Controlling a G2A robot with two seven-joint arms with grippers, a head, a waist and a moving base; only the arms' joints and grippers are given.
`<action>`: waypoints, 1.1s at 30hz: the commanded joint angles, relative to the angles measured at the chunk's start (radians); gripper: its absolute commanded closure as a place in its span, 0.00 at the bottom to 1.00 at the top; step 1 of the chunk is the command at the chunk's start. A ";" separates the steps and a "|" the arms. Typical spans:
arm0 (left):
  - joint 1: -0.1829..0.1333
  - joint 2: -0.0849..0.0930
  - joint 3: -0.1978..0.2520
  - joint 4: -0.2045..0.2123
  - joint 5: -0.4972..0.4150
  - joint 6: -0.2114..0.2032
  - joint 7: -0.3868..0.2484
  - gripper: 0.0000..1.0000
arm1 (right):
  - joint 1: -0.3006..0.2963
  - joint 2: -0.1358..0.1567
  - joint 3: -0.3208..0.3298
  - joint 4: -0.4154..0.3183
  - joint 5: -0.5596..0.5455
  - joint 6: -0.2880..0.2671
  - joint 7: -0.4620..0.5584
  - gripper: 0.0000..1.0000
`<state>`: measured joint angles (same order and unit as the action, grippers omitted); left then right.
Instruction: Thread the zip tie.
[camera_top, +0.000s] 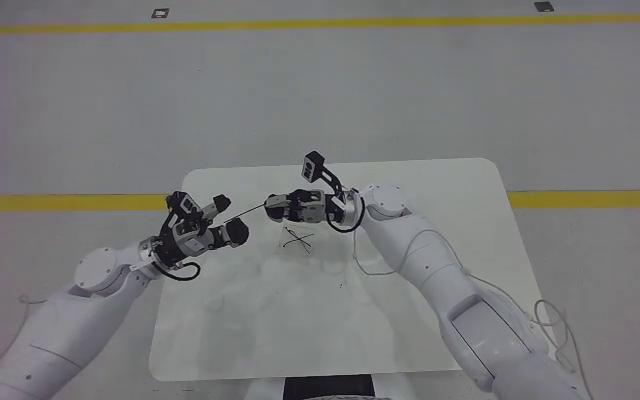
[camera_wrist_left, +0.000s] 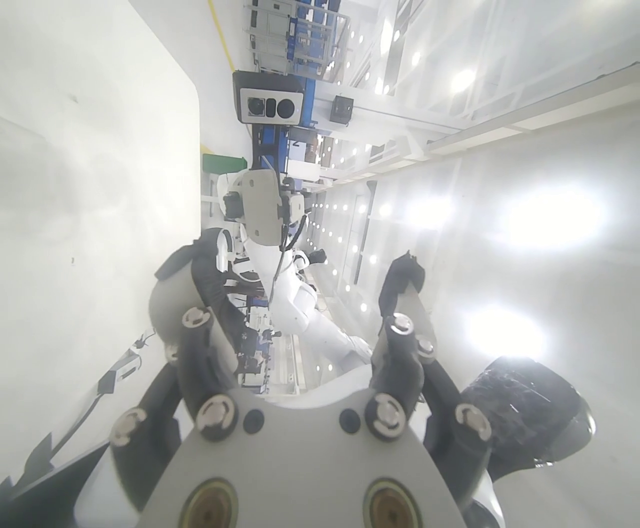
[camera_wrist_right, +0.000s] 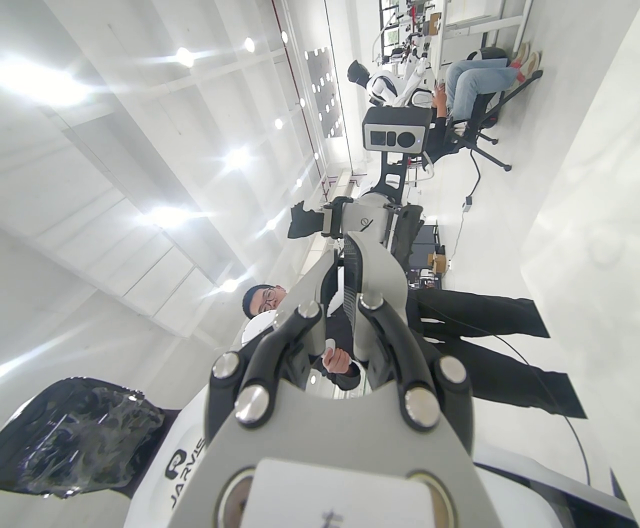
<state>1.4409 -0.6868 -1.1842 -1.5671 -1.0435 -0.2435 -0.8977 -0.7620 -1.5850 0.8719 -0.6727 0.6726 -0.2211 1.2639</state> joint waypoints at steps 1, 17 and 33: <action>-0.001 -0.003 0.000 -0.003 0.003 0.003 0.000 0.56 | -0.003 -0.002 -0.003 -0.008 0.004 0.004 0.006 1.00; 0.007 -0.024 -0.016 -0.005 0.029 0.021 -0.008 0.77 | -0.006 -0.017 -0.026 -0.015 -0.018 0.012 -0.004 1.00; 0.024 -0.041 -0.038 -0.017 0.065 0.035 0.000 0.84 | -0.008 -0.022 -0.028 -0.017 -0.040 0.017 -0.017 1.00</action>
<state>1.4639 -0.7267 -1.2209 -1.5844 -0.9805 -0.2095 -0.8973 -0.7697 -1.6073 0.8439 -0.6891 0.6342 -0.2045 1.2480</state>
